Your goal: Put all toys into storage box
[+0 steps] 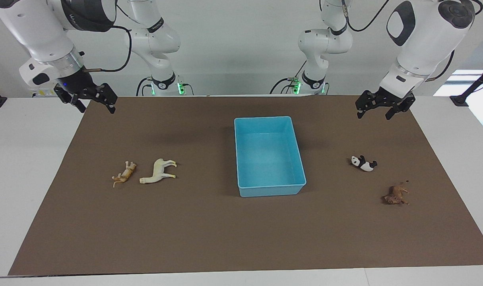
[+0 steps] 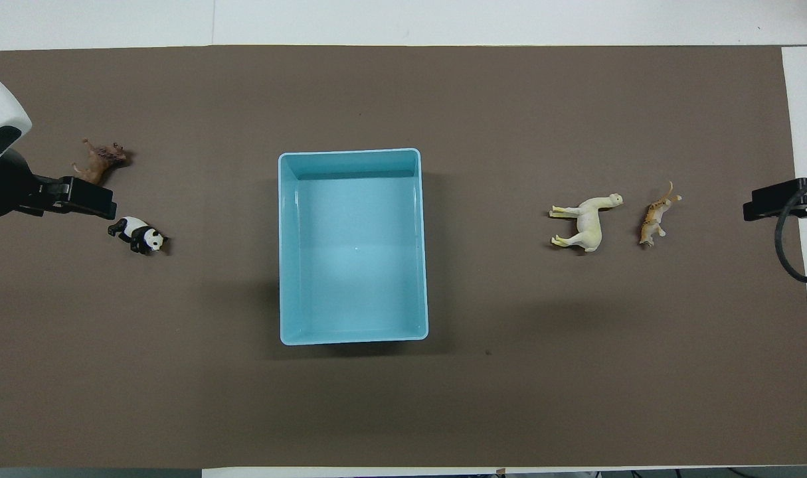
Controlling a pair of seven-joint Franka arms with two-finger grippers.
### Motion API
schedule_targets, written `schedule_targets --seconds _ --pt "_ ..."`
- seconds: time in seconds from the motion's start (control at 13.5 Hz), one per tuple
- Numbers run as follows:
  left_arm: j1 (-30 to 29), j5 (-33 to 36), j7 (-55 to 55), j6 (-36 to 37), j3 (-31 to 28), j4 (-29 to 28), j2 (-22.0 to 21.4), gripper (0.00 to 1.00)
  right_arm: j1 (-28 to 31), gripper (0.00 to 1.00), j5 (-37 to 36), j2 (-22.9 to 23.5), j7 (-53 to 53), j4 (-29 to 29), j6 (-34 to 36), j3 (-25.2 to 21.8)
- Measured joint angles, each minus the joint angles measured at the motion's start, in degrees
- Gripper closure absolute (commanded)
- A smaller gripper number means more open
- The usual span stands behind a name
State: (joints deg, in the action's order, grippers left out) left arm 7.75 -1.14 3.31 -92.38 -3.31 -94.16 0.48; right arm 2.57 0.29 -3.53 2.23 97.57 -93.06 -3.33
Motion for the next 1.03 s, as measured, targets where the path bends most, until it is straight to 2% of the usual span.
schedule_targets --seconds 0.59,0.81,1.03 --pt "0.0 0.0 0.0 -0.2 0.0 0.0 -0.1 0.0 0.0 0.0 -0.3 0.0 0.9 1.6 -1.5 0.1" --pt "-1.0 0.0 0.0 -3.0 -0.2 -0.3 0.0 0.0 -1.1 0.01 -0.3 0.8 0.9 5.7 -9.3 0.3" --pt "-3.2 0.0 0.1 -8.0 -0.3 -0.9 2.6 0.0 -3.7 0.01 -0.3 5.8 -0.1 7.7 -16.4 0.5"
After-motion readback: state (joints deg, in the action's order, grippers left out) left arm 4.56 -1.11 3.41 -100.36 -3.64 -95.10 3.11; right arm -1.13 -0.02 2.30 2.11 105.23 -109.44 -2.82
